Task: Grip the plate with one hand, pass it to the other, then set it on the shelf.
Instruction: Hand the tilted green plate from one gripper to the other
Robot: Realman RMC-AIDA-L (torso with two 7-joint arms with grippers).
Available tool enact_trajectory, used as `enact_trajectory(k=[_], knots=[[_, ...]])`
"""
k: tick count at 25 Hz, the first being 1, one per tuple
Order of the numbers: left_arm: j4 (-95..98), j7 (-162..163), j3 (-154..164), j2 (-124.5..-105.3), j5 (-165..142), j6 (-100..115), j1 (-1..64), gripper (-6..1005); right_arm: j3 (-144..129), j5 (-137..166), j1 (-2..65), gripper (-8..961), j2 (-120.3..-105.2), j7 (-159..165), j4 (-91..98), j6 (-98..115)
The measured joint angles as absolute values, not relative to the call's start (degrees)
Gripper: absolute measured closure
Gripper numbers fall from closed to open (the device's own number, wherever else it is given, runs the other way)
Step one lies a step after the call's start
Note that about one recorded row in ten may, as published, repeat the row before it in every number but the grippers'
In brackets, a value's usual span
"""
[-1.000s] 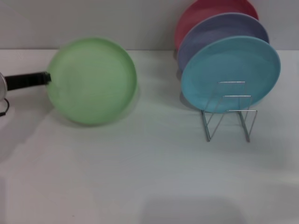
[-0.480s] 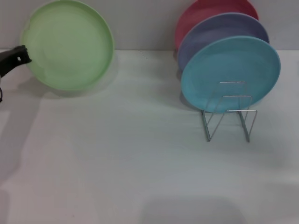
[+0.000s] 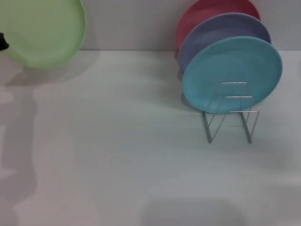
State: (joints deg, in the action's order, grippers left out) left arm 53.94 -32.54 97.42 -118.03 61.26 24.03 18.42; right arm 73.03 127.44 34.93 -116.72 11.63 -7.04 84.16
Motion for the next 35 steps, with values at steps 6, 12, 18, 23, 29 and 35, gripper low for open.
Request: enact_trajectory(k=[6, 12, 18, 23, 29, 35], knots=[[44.2, -6.3, 103.83, -118.04, 39.6, 42.61, 17.62, 946, 73.04, 127.45, 34.98, 322, -116.72, 11.6, -7.02, 83.53], [29.38, 11.13, 105.01, -118.64, 28.35, 58.41, 20.41, 944, 71.65, 128.43, 34.68, 322, -117.48, 11.6, -7.04, 83.47], [27.39, 12.21, 109.26, -118.89, 28.66, 61.67, 19.29, 942, 69.02, 133.52, 33.46, 322, -119.0, 11.54, -7.02, 83.89], [27.52, 13.54, 112.53, -119.08, 29.08, 62.0, 17.66, 940, 63.11, 136.59, 30.22, 322, -119.78, 11.05, -12.11, 82.76], [27.44, 13.97, 114.64, -119.1, 29.48, 62.68, 17.02, 938, 54.34, 136.44, 25.73, 322, -119.83, 8.89, -21.35, 80.52], [27.31, 13.6, 114.9, -119.09, 29.52, 63.56, 16.88, 936, 43.99, 132.59, 24.54, 323, -119.86, 3.28, -29.01, 74.74]])
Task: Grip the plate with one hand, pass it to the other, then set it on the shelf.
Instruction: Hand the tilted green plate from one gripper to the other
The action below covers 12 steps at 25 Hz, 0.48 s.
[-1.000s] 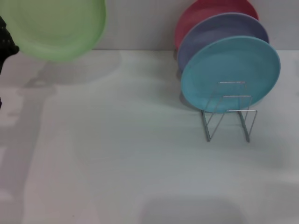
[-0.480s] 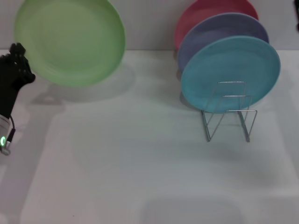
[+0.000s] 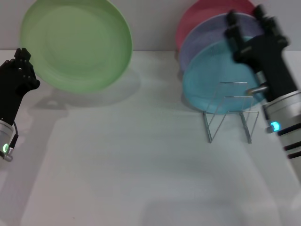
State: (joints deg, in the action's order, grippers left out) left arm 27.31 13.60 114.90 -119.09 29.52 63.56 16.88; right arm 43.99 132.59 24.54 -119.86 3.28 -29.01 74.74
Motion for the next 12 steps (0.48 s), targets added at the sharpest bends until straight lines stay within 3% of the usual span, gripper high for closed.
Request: enact_trajectory(k=[12], knots=[[27.14, 10.89, 115.7, -119.1, 31.92, 64.2, 16.56, 931, 30.33, 125.84, 31.41, 324, -119.89, 1.39, -33.53, 63.11]])
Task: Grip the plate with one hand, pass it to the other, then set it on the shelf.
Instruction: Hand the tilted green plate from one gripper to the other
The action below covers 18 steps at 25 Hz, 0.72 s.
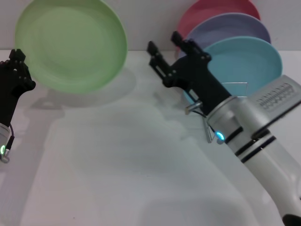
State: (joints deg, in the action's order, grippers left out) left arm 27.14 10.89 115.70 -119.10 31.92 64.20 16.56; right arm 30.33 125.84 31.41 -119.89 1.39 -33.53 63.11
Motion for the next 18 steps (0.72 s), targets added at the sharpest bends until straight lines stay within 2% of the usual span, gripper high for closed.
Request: enact_trajectory(k=[10, 18], knots=[[27.26, 9.22, 120.22, -119.18, 41.26, 66.39, 15.78, 928, 29.99, 126.55, 36.76, 324, -119.65, 1.79, -31.45, 58.34], [26.98, 9.65, 121.44, -119.11, 41.33, 67.11, 14.83, 925, 29.91, 126.62, 36.29, 323, -119.76, 1.85, -31.54, 58.23]])
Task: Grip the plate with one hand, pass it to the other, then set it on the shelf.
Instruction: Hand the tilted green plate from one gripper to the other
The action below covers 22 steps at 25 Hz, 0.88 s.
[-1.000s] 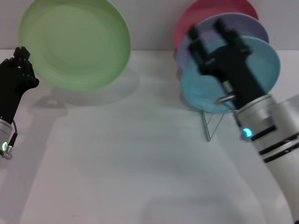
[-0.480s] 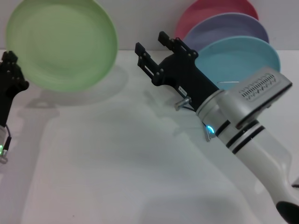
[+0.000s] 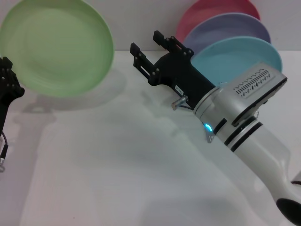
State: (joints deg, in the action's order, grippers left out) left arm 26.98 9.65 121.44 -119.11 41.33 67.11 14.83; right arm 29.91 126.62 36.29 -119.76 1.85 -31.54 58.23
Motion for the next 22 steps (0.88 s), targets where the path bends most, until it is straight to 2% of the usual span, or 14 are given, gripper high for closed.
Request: enact_trajectory(k=[16, 22], knots=[[27.38, 8.02, 126.83, -119.12, 41.34, 70.83, 13.24, 919, 27.73, 126.01, 32.64, 324, -119.88, 2.71, -33.04, 57.33], [31.34, -1.67, 132.9, -119.15, 48.63, 70.03, 12.13, 917, 27.23, 125.94, 32.11, 323, -119.88, 3.47, -33.51, 56.03]])
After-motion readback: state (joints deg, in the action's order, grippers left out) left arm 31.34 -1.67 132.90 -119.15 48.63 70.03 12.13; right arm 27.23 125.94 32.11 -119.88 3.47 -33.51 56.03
